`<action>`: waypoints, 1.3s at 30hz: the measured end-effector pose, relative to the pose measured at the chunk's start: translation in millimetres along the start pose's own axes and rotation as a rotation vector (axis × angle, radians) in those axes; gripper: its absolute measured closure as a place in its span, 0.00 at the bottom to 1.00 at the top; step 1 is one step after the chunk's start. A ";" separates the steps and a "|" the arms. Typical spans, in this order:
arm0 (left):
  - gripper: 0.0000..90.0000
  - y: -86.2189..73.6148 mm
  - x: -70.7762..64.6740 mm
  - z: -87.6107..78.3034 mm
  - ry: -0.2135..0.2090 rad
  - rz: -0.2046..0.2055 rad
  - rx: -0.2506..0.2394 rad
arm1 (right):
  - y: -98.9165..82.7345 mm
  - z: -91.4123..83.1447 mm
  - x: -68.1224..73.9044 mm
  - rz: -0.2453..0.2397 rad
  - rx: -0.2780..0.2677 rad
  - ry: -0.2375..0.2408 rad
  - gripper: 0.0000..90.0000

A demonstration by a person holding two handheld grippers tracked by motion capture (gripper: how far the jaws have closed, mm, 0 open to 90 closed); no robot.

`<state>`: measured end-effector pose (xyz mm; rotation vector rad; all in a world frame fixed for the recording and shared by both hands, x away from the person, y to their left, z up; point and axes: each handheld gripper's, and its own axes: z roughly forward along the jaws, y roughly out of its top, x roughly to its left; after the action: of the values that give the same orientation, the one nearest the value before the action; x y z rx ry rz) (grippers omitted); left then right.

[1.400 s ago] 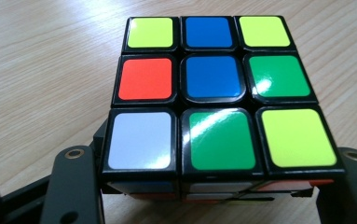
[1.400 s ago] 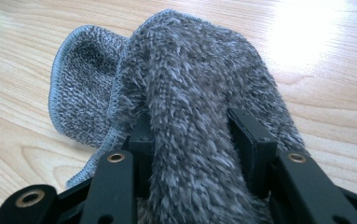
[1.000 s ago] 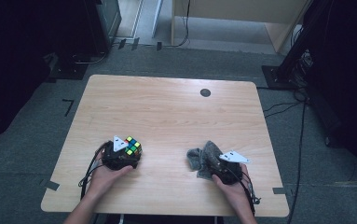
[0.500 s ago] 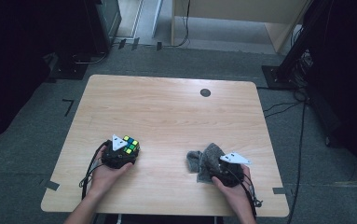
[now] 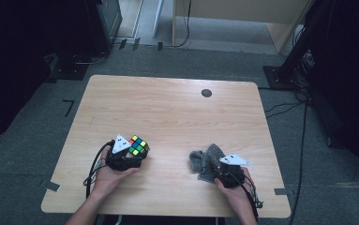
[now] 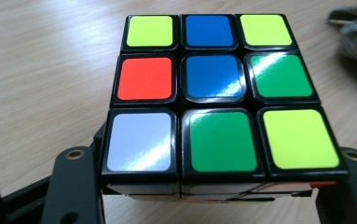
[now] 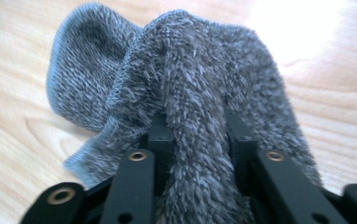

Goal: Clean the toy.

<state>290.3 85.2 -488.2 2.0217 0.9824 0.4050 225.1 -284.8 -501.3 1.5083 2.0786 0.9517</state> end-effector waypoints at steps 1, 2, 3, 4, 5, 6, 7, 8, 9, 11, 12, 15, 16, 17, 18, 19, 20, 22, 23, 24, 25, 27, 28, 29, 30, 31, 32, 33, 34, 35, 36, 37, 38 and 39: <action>0.38 1.2 -3.3 -0.2 0.000 0.013 0.000 | 0.0 0.0 0.0 0.000 0.000 0.000 0.80; 0.38 4.0 -9.4 -0.1 -0.005 0.048 0.008 | 7.0 -5.5 1.0 0.010 -0.051 0.003 0.81; 0.38 4.0 -9.4 -0.1 -0.005 0.048 0.008 | 12.3 -9.8 2.5 0.011 -0.080 0.009 0.81; 0.38 5.2 -12.4 0.3 -0.015 0.059 0.007 | 12.3 -9.8 2.5 0.011 -0.080 0.009 0.81; 0.38 6.9 -15.6 0.9 -0.027 0.072 0.008 | 18.3 -15.3 4.9 0.010 -0.119 0.022 0.81; 0.38 9.8 -19.0 2.3 -0.049 0.089 0.014 | 30.6 -26.3 12.3 -0.014 -0.183 0.049 0.81; 0.38 9.8 -19.0 2.3 -0.049 0.089 0.014 | 36.5 -30.8 17.0 -0.029 -0.202 0.054 0.80; 0.38 11.8 -20.9 3.4 -0.059 0.099 0.020 | 36.5 -30.8 17.0 -0.029 -0.202 0.054 0.80; 0.38 14.7 -23.4 4.5 -0.063 0.112 0.023 | 42.1 -34.4 21.9 -0.044 -0.219 0.061 0.80; 0.38 20.2 -27.8 5.6 -0.081 0.131 0.021 | 54.9 -38.7 33.9 -0.063 -0.244 0.096 0.80; 0.38 22.3 -29.8 5.9 -0.088 0.135 0.016 | 60.8 -39.6 40.3 -0.066 -0.253 0.110 0.80; 0.38 29.6 -39.2 6.8 -0.104 0.173 0.007 | 75.9 -38.5 60.3 -0.129 -0.271 0.109 0.80; 0.38 31.3 -43.3 7.0 -0.104 0.192 0.006 | 80.7 -36.9 67.1 -0.150 -0.277 0.113 0.80; 0.38 32.2 -47.6 7.2 -0.105 0.211 0.009 | 87.9 -33.4 79.9 -0.172 -0.281 0.138 0.80; 0.38 32.4 -51.7 7.6 -0.105 0.234 0.014 | 87.9 -33.4 79.9 -0.172 -0.281 0.138 0.80; 0.38 32.0 -55.7 8.0 -0.102 0.258 0.022 | 91.2 -30.1 92.9 -0.204 -0.280 0.160 0.79; 0.38 31.1 -59.4 8.3 -0.098 0.279 0.032 | 91.2 -30.1 92.9 -0.204 -0.280 0.160 0.79; 0.38 29.6 -64.4 9.0 -0.098 0.310 0.042 | 91.1 -26.6 106.1 -0.254 -0.267 0.172 0.79; 0.38 29.7 -65.4 8.9 -0.105 0.313 0.045 | 89.8 -25.0 112.3 -0.270 -0.258 0.176 0.79; 0.38 29.9 -66.0 8.4 -0.112 0.306 0.040 | 88.3 -23.1 117.7 -0.290 -0.252 0.186 0.79; 0.38 30.4 -66.2 8.0 -0.111 0.302 0.043 | 86.0 -21.1 122.2 -0.309 -0.240 0.199 0.79; 0.38 29.6 -66.2 7.9 -0.109 0.304 0.055 | 80.2 -19.0 130.7 -0.331 -0.247 0.188 0.78; 0.38 28.7 -66.5 7.0 -0.109 0.309 0.052 | 78.7 -18.2 132.3 -0.361 -0.247 0.168 0.78; 0.38 27.9 -67.2 5.9 -0.106 0.314 0.045 | 78.2 -17.9 132.5 -0.368 -0.239 0.154 0.78; 0.38 27.6 -67.9 4.5 -0.106 0.319 0.040 | 78.8 -17.5 130.4 -0.359 -0.240 0.152 0.78; 0.38 27.4 -68.2 3.9 -0.106 0.319 0.037 | 79.2 -17.0 126.6 -0.342 -0.243 0.137 0.78; 0.38 27.3 -68.0 3.2 -0.114 0.316 0.030 | 79.4 -16.2 124.1 -0.338 -0.247 0.116 0.79; 0.38 27.3 -66.8 2.0 -0.136 0.303 0.018 | 79.6 -14.9 120.7 -0.336 -0.242 0.082 0.79; 0.38 27.9 -64.8 0.8 -0.165 0.282 0.008 | 79.5 -13.4 117.3 -0.327 -0.231 0.062 0.79; 0.38 28.3 -63.9 0.8 -0.177 0.268 0.002 | 79.0 -12.2 114.0 -0.313 -0.223 0.062 0.79; 0.38 28.5 -63.3 1.4 -0.180 0.270 0.005 | 77.9 -12.6 112.1 -0.288 -0.226 0.078 0.79; 0.38 28.4 -62.2 2.7 -0.189 0.271 0.014 | 77.0 -13.7 111.8 -0.274 -0.228 0.090 0.79; 0.38 28.0 -61.9 3.4 -0.192 0.270 0.014 | 76.5 -14.3 112.6 -0.281 -0.231 0.086 0.79; 0.38 27.5 -61.7 3.8 -0.196 0.265 0.007 | 76.2 -14.5 113.4 -0.280 -0.232 0.088 0.79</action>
<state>266.6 26.5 -464.6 2.1592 0.5995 0.3355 227.9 -168.4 -428.4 1.0452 2.0854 1.1188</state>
